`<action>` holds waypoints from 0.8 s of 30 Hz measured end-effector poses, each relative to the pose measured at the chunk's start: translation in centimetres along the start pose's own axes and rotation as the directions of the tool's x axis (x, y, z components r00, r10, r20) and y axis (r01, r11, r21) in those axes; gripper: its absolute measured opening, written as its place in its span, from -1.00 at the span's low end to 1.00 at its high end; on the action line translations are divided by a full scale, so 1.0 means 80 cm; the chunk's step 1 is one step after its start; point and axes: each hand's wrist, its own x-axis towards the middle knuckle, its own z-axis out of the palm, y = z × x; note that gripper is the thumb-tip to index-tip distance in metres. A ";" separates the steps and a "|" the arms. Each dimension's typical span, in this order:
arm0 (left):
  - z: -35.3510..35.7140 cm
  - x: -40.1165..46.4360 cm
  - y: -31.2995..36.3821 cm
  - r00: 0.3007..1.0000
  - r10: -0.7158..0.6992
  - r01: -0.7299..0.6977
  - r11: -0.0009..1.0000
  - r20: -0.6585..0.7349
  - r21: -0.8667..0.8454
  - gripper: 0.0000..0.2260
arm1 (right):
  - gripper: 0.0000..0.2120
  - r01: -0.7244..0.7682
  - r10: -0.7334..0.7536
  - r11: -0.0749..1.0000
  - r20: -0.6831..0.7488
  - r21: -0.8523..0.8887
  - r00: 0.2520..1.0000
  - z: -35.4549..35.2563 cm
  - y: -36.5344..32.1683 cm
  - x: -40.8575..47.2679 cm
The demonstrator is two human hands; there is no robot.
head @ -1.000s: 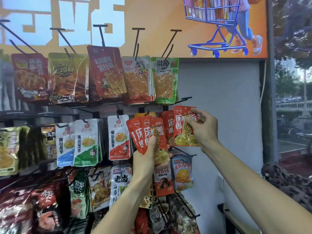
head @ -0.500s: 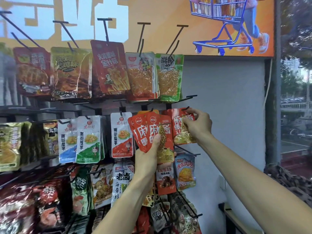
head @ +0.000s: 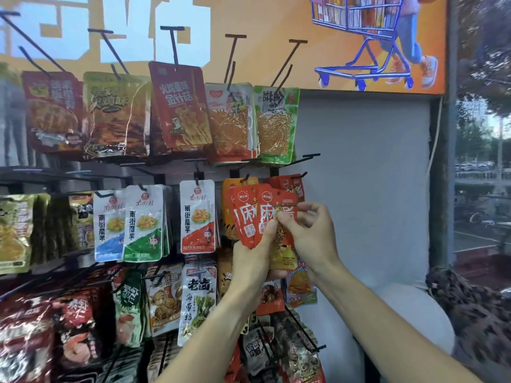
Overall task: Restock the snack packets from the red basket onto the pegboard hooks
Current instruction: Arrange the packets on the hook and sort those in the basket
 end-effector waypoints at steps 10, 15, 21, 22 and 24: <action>-0.007 0.007 0.006 0.998 -0.049 0.052 0.995 0.039 -0.086 -0.53 | -0.70 0.152 -0.162 0.985 -0.136 -0.082 0.977 -0.034 -0.027 0.051; -0.007 0.009 0.010 0.999 0.000 0.003 0.997 0.042 -0.074 -0.62 | -0.66 0.156 -0.187 0.959 -0.114 -0.236 0.976 -0.039 -0.035 0.075; -0.007 0.011 0.009 0.999 0.032 -0.030 0.998 0.039 -0.050 -0.60 | -0.63 0.170 -0.203 0.933 -0.074 -0.318 0.976 -0.036 -0.040 0.082; -0.008 0.011 0.009 0.999 0.035 -0.033 0.998 0.039 -0.046 -0.61 | -0.63 0.171 -0.207 0.927 -0.075 -0.334 0.975 -0.036 -0.041 0.082; -0.010 0.012 0.009 0.998 0.035 -0.033 0.999 0.045 -0.042 -0.61 | -0.62 0.172 -0.216 0.917 -0.085 -0.360 0.973 -0.036 -0.039 0.082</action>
